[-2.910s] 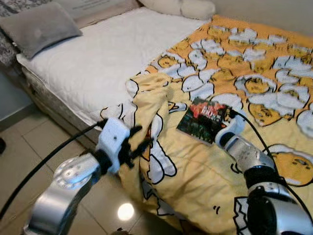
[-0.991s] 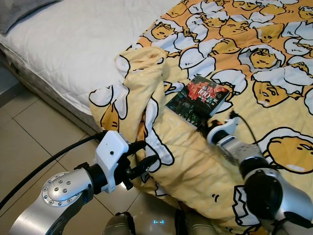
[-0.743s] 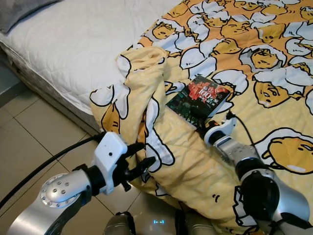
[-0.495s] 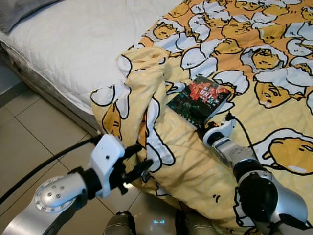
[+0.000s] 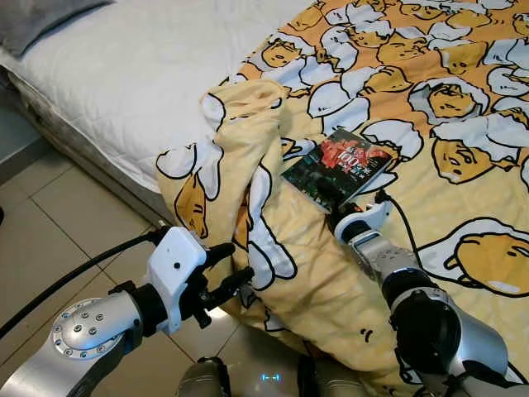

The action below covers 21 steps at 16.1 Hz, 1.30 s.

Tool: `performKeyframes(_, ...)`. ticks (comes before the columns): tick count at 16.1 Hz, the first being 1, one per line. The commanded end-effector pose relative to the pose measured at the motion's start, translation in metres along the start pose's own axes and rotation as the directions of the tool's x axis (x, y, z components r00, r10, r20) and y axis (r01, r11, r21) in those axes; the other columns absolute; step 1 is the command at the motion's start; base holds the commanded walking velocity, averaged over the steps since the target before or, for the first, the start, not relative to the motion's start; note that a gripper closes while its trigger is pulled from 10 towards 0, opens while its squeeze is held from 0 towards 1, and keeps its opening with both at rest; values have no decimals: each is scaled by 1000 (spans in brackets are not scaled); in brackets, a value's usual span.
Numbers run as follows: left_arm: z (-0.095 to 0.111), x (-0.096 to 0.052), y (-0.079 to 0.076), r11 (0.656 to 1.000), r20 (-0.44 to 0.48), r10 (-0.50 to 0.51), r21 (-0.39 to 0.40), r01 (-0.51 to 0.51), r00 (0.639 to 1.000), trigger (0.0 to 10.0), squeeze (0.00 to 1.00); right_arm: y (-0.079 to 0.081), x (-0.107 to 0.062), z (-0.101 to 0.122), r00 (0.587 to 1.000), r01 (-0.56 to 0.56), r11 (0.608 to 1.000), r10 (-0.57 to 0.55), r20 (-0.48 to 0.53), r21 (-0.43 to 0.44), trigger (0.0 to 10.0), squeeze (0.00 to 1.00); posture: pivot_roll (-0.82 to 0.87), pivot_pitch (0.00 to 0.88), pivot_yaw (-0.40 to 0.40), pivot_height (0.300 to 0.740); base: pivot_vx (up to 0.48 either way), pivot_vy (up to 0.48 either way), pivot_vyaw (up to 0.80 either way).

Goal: Clean up the room

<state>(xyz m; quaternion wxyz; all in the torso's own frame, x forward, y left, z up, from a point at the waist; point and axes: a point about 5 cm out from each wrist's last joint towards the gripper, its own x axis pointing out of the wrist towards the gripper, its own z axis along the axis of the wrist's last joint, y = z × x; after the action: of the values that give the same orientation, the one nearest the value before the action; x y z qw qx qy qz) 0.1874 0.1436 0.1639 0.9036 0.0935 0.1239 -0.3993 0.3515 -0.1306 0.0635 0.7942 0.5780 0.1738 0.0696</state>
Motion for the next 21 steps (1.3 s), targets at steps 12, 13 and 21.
performKeyframes(12,-1,1,-2,1000,-3,-1,3,1,1000,10000,0,0,0,0,1000,-2,997,0,29,78,0,0,151,206,33,740,0,0,0)
performKeyframes(13,-1,1,-1,1000,-3,-2,4,2,1000,10000,0,-1,0,1,1000,-1,997,-1,30,78,0,0,150,205,32,740,0,0,0)
performKeyframes(21,-2,5,-3,1000,1,-5,7,5,1000,10000,0,-3,-2,5,999,9,998,-12,34,62,0,0,144,201,28,740,0,0,0)
